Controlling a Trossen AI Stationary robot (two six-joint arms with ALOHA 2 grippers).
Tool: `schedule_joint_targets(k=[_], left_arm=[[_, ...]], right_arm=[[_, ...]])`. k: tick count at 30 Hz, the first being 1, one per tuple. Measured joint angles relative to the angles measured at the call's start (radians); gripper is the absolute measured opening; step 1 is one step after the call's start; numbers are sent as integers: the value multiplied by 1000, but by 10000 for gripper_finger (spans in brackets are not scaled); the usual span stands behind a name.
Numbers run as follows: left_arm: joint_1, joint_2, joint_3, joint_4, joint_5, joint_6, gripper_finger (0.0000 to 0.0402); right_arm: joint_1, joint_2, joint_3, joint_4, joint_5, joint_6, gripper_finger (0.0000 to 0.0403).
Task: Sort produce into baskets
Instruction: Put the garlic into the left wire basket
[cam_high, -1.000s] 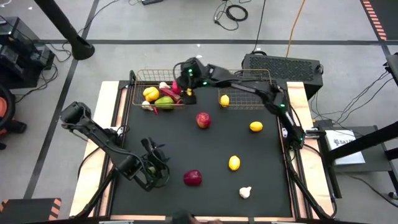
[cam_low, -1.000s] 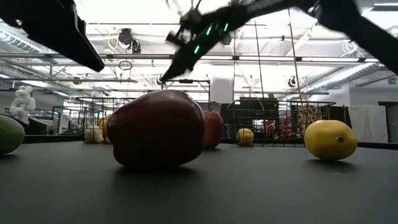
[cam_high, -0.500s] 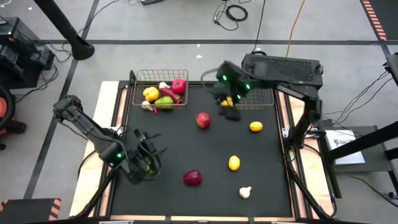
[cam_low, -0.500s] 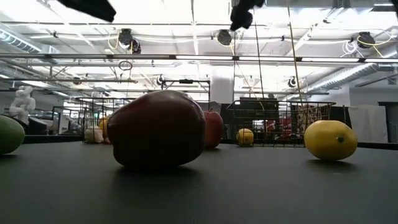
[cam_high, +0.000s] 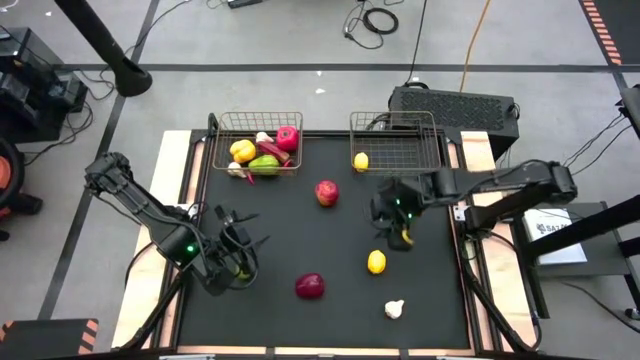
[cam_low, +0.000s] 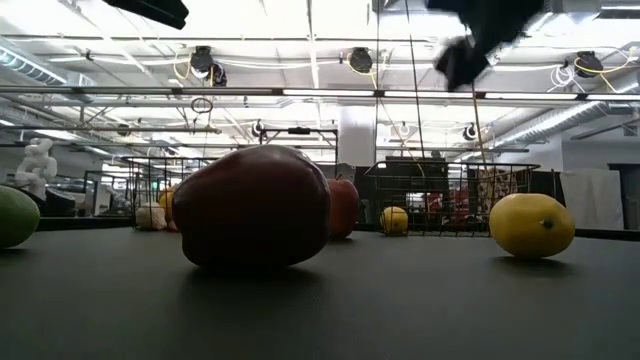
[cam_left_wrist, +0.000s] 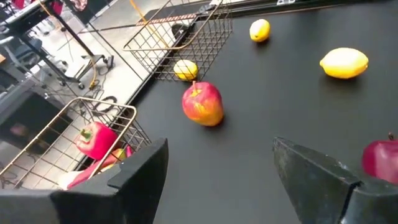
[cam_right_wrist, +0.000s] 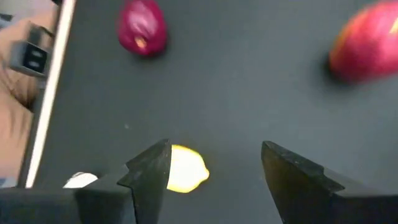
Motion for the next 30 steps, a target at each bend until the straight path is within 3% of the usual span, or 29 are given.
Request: schedule_joint_targets(k=[4, 8, 12, 21, 26, 30], left_arm=[[0, 15, 0, 54, 4, -1, 294], [0, 46, 0, 112, 17, 4, 294], [0, 86, 0, 135, 25, 3, 294], [5, 153, 0, 184, 30, 6, 294], [11, 168, 0, 192, 34, 30, 294], [13, 168, 0, 192, 34, 32, 294]], right_arm=[[43, -29, -175, 115, 25, 173, 240], [135, -29, -252, 115, 33, 347, 240], [311, -41, -237, 114, 172, 463, 235], [647, 23, -223, 195, 307, 659, 203], [737, 126, -223, 228, 352, 770, 203], [752, 172, -223, 238, 361, 820, 231]])
